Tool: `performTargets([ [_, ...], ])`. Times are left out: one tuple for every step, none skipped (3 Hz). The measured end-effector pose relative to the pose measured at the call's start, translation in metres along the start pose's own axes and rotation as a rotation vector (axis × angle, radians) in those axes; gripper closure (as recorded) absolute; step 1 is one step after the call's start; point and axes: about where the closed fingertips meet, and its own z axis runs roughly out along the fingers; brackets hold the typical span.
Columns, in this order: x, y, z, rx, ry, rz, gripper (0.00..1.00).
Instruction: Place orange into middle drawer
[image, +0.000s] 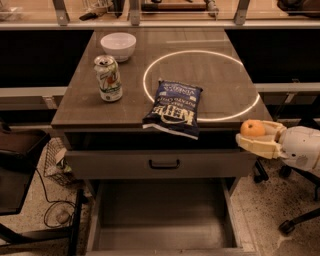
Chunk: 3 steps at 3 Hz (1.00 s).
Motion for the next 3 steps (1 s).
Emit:
performTargets([
  [0.000,0.000,0.000,0.000,0.000,0.000,1.00],
  [-0.001,0.004,0.017,-0.023,0.016,-0.020,1.00],
  [0.039,0.022,0.016,-0.032,0.071,-0.036,1.00],
])
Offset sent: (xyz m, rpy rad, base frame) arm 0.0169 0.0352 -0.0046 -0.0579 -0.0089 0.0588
